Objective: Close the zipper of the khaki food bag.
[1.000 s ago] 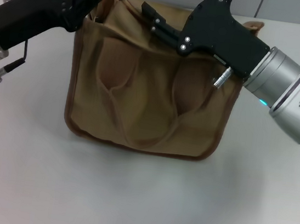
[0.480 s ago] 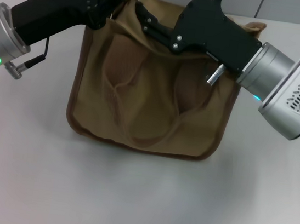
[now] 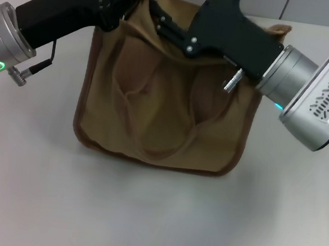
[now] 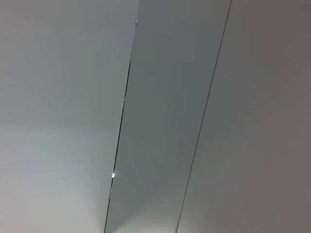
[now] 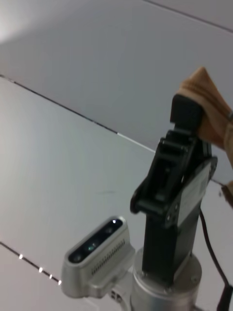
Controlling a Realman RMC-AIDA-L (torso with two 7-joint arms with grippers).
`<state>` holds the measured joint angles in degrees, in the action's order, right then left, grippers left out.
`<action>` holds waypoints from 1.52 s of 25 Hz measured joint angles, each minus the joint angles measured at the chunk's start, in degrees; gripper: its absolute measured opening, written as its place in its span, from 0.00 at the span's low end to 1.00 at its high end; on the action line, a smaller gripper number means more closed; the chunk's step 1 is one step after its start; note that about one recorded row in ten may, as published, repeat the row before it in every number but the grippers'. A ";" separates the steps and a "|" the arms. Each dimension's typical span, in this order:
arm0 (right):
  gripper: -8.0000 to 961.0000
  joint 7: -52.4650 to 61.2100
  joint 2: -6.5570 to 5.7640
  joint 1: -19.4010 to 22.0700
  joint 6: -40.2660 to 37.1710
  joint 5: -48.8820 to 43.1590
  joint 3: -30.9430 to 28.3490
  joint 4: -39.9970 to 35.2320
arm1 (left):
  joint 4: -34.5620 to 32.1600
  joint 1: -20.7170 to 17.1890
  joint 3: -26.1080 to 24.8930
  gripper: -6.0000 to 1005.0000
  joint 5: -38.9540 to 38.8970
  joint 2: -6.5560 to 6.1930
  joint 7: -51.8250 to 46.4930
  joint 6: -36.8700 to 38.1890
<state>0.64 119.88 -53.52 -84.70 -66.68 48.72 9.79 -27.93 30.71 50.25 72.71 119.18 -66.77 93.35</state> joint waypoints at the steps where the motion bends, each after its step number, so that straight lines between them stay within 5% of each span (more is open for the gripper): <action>1: 0.71 -0.07 0.00 0.00 -0.01 -1.85 -0.22 -0.29 | 0.00 0.00 0.02 0.04 0.00 0.00 0.12 -0.01; 6: 0.70 -0.29 0.00 -0.09 0.19 -3.30 -0.31 -0.72 | 0.04 0.05 0.07 0.04 -0.01 -0.01 -0.11 0.22; 16: 0.21 -0.15 0.00 -0.30 0.50 -3.45 -0.29 -0.75 | -0.01 0.06 0.38 0.04 -0.18 0.00 -0.12 0.47; 23: 0.02 -0.15 0.00 0.29 0.50 -3.46 -0.29 -0.74 | 0.17 -0.57 0.14 0.04 -0.68 0.00 0.33 0.54; 38: 0.02 0.43 0.00 4.47 0.04 -3.02 -0.31 -2.05 | -0.29 -8.73 -1.38 0.05 -7.28 -0.56 2.27 -0.59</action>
<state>1.07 119.88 -49.05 -84.66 -69.70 48.41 7.74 -28.23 21.98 48.87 65.43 118.62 -64.49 92.76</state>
